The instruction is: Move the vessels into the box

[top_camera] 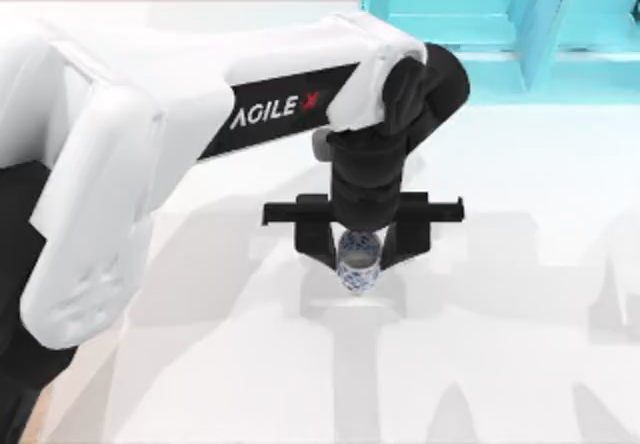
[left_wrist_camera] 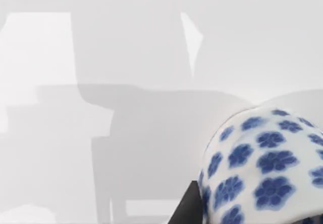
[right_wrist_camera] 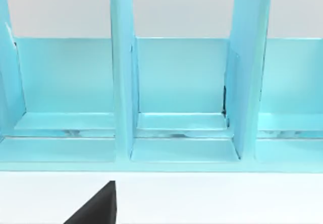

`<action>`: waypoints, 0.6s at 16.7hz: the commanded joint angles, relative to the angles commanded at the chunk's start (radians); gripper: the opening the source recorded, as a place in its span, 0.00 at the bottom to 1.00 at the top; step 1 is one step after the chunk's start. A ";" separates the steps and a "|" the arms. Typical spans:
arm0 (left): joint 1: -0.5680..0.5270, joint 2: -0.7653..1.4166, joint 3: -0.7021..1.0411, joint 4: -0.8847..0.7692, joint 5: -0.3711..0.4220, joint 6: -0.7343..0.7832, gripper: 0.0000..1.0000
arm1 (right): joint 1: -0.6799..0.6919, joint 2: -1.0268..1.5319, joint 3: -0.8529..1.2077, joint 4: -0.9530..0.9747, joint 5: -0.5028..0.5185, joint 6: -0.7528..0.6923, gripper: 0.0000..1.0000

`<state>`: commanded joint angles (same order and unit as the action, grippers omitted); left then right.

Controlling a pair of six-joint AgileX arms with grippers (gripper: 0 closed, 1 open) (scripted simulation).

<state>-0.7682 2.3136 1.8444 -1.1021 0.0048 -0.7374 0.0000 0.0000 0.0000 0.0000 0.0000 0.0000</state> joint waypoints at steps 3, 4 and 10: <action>0.013 -0.017 -0.005 -0.013 -0.002 0.012 0.00 | 0.000 0.000 0.000 0.000 0.000 0.000 1.00; 0.029 -0.042 -0.011 -0.030 -0.003 0.027 0.00 | 0.000 0.000 0.000 0.000 0.000 0.000 1.00; 0.166 -0.273 -0.073 -0.191 -0.003 0.163 0.00 | 0.000 0.000 0.000 0.000 0.000 0.000 1.00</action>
<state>-0.6018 2.0402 1.7718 -1.2931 0.0015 -0.5746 0.0000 0.0000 0.0000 0.0000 0.0000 0.0000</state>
